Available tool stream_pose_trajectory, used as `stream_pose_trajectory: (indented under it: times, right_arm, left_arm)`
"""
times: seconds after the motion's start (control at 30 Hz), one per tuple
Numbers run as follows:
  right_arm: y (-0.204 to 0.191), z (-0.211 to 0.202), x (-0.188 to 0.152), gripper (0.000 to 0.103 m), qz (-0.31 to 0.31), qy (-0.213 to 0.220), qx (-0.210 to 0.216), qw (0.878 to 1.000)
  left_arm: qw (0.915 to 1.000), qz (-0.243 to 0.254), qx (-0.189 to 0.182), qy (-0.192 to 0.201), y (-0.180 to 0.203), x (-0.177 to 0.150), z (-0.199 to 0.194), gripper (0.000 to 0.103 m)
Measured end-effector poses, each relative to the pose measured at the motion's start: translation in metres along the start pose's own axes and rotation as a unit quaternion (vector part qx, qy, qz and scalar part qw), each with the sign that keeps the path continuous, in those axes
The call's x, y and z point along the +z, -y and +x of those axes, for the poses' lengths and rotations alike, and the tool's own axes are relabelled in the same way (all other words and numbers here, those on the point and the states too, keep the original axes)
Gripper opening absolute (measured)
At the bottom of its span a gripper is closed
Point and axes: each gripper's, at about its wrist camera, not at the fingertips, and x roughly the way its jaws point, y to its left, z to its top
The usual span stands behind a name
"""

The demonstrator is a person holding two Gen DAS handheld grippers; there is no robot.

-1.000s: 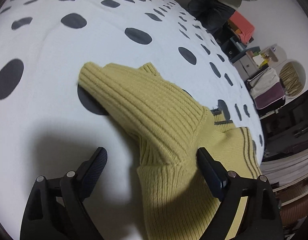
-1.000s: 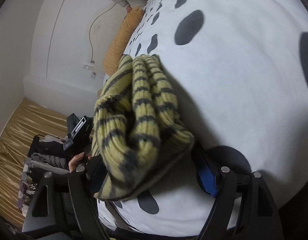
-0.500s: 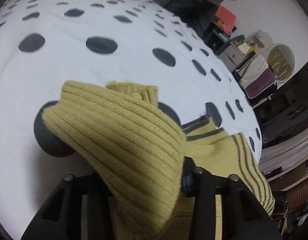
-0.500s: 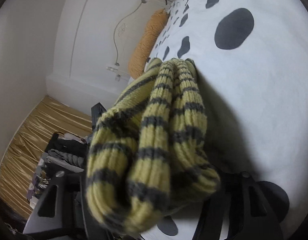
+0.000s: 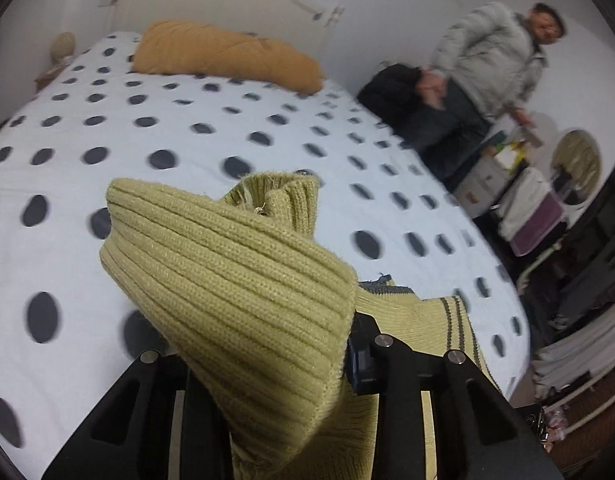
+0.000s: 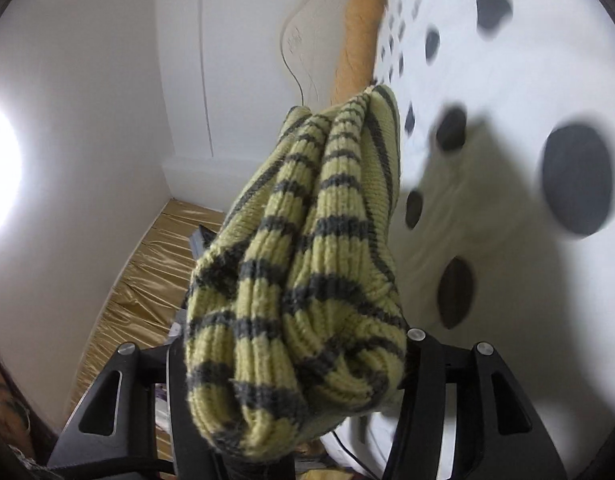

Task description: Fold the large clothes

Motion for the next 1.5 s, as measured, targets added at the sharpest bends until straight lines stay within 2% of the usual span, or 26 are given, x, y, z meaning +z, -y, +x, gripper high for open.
stream_pose_trajectory:
  times: [0.07, 0.13, 0.2, 0.23, 0.27, 0.3, 0.37, 0.5, 0.53, 0.57, 0.6, 0.67, 0.73, 0.83, 0.93, 1.0, 1.07, 1.13, 1.17, 1.2, 1.23, 1.33, 1.37, 1.4, 1.47, 1.5]
  right_arm:
    - [0.018, 0.019, -0.002, 0.055, 0.010, -0.005, -0.014, 1.000]
    - [0.036, 0.034, -0.003, 0.055, -0.004, -0.011, -0.064, 0.998]
    - [0.053, 0.046, -0.004, 0.053, -0.022, -0.023, -0.118, 0.993]
    - [0.050, 0.046, -0.005, 0.054, -0.036, -0.021, -0.122, 0.992]
    - [0.041, 0.047, -0.007, 0.055, -0.062, -0.029, -0.133, 0.989]
    - [0.034, 0.049, -0.008, 0.056, -0.083, -0.042, -0.155, 0.983]
    - [0.026, 0.049, -0.012, 0.057, -0.100, -0.062, -0.196, 0.973]
    - [-0.001, 0.025, -0.009, 0.061, -0.100, -0.055, -0.270, 0.956]
    - [-0.014, 0.012, -0.010, 0.063, -0.118, -0.036, -0.298, 0.947]
    - [-0.028, 0.001, -0.010, 0.064, -0.139, -0.017, -0.324, 0.936]
    - [-0.039, -0.007, -0.008, 0.064, -0.157, -0.003, -0.338, 0.928]
    - [-0.068, -0.020, -0.004, 0.071, -0.208, 0.027, -0.352, 0.912]
    - [-0.090, -0.011, 0.006, 0.073, -0.246, 0.014, -0.348, 0.905]
    - [-0.104, 0.044, 0.018, 0.073, -0.272, -0.065, -0.326, 0.903]
    - [-0.098, 0.092, 0.014, 0.071, -0.273, -0.130, -0.333, 0.893]
    - [-0.085, 0.113, -0.003, 0.071, -0.283, -0.159, -0.368, 0.871]
    - [-0.066, 0.116, -0.016, 0.067, -0.305, -0.174, -0.418, 0.838]
    - [-0.043, 0.103, -0.020, 0.049, -0.328, -0.176, -0.480, 0.794]
    - [-0.033, 0.098, -0.018, 0.049, -0.328, -0.174, -0.483, 0.793]
    - [-0.026, 0.093, -0.014, 0.049, -0.323, -0.172, -0.478, 0.799]
    - [-0.029, 0.093, -0.012, 0.049, -0.321, -0.170, -0.475, 0.801]
    - [-0.049, 0.099, -0.018, 0.049, -0.328, -0.157, -0.492, 0.791]
    - [-0.059, 0.098, -0.023, 0.050, -0.333, -0.151, -0.499, 0.786]
    - [-0.070, 0.097, -0.032, 0.053, -0.341, -0.146, -0.508, 0.778]
    - [-0.089, 0.097, -0.050, 0.069, -0.353, -0.142, -0.524, 0.762]
    - [-0.096, 0.099, -0.058, 0.082, -0.358, -0.140, -0.532, 0.754]
  left_arm:
    - [0.9994, 0.004, 0.026, -0.022, -0.021, 0.004, 0.024, 0.034]
    - [0.9970, 0.000, 0.048, -0.061, -0.046, -0.001, 0.068, 0.035]
    - [0.9905, -0.012, 0.076, -0.114, -0.072, -0.015, 0.120, 0.039]
    - [0.9893, -0.007, 0.085, -0.118, -0.076, -0.021, 0.132, 0.046]
    - [0.9904, -0.002, 0.082, -0.111, -0.078, -0.023, 0.137, 0.047]
    - [0.9916, -0.007, 0.076, -0.105, -0.081, -0.021, 0.134, 0.052]
    - [0.9927, -0.028, 0.066, -0.097, -0.088, -0.013, 0.123, 0.054]
    - [0.9936, -0.058, 0.067, -0.070, -0.104, 0.010, 0.077, 0.060]
    - [0.9935, -0.058, 0.081, -0.055, -0.104, 0.015, 0.065, 0.066]
    - [0.9914, -0.052, 0.115, -0.033, -0.105, 0.022, 0.050, 0.073]
    - [0.9865, -0.040, 0.159, -0.003, -0.108, 0.030, 0.029, 0.085]
    - [0.9805, -0.042, 0.190, 0.026, -0.111, 0.039, -0.002, 0.087]
    - [0.9818, -0.054, 0.181, 0.020, -0.109, 0.038, -0.023, 0.087]
    - [0.9893, -0.018, 0.144, 0.005, -0.075, 0.006, -0.044, 0.087]
    - [0.9857, 0.037, 0.164, -0.011, -0.031, -0.049, -0.045, 0.087]
    - [0.9808, 0.076, 0.177, -0.031, -0.007, -0.097, -0.041, 0.087]
    - [0.9789, 0.093, 0.175, -0.047, 0.008, -0.135, -0.027, 0.087]
    - [0.9730, 0.106, 0.194, -0.066, 0.015, -0.163, -0.009, 0.088]
    - [0.9719, 0.106, 0.201, -0.062, 0.017, -0.175, -0.001, 0.088]
    - [0.9712, 0.098, 0.210, -0.056, 0.015, -0.180, 0.003, 0.089]
    - [0.9710, 0.087, 0.217, -0.048, 0.012, -0.182, 0.004, 0.095]
    - [0.9741, 0.029, 0.220, -0.040, -0.001, -0.183, -0.002, 0.097]
    - [0.9720, 0.019, 0.232, -0.034, 0.000, -0.184, -0.012, 0.097]
    - [0.9684, 0.019, 0.247, -0.031, 0.003, -0.183, -0.021, 0.097]
    - [0.9582, 0.018, 0.285, -0.023, 0.016, -0.186, -0.041, 0.096]
    - [0.9552, 0.012, 0.295, -0.023, 0.022, -0.189, -0.050, 0.097]
